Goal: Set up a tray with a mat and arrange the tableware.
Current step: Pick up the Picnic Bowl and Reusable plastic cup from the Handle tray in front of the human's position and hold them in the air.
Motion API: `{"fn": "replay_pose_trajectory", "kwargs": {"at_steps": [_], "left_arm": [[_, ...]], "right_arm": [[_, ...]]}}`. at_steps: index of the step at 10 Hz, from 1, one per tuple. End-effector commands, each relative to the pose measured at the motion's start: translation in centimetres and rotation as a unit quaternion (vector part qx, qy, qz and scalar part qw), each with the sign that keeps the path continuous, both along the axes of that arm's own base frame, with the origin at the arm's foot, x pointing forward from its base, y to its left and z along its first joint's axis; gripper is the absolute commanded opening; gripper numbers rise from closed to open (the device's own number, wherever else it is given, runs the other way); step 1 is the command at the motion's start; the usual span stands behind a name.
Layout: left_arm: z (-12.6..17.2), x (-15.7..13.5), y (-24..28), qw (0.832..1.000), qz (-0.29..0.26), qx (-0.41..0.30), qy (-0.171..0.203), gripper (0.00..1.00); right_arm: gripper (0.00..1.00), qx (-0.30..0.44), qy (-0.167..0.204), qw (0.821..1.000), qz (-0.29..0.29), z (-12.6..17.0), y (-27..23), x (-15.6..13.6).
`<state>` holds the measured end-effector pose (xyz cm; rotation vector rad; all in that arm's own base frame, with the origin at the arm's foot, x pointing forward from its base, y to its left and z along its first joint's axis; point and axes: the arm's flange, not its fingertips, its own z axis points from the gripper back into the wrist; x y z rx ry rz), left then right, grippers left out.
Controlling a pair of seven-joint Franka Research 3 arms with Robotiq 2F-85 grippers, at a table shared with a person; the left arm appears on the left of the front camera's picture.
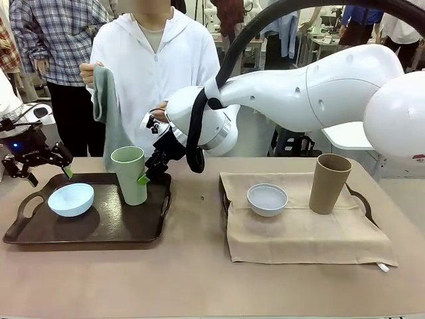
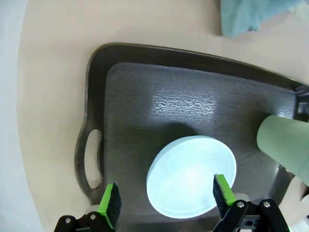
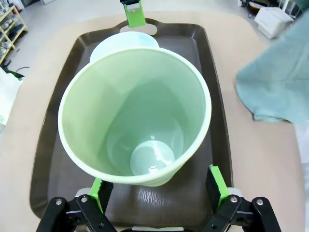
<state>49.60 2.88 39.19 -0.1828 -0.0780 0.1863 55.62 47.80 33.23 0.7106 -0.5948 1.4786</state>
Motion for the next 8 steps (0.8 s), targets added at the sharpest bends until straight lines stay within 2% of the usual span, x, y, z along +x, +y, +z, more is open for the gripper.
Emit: {"fn": "replay_pose_trajectory", "kwargs": {"at_steps": [1, 5, 8], "left_arm": [[-0.5, 0.3, -0.5, 1.0, 0.005, 0.002, -0.006, 1.0], [-1.4, 1.3, -0.8, 1.0, 0.01, 0.009, 0.002, 1.0], [-2.8, 1.6, -1.3, 0.999, -0.003, 0.018, 0.033, 1.0]], "right_arm": [[1.0, 0.013, 0.008, 1.0, 0.019, -0.2, 0.2, 0.4], [1.0, 0.013, 0.026, 0.999, 0.042, -1.1, 2.2, 1.9], [1.0, 0.002, 0.043, 0.998, 0.052, -1.9, 3.8, 3.2]]}}
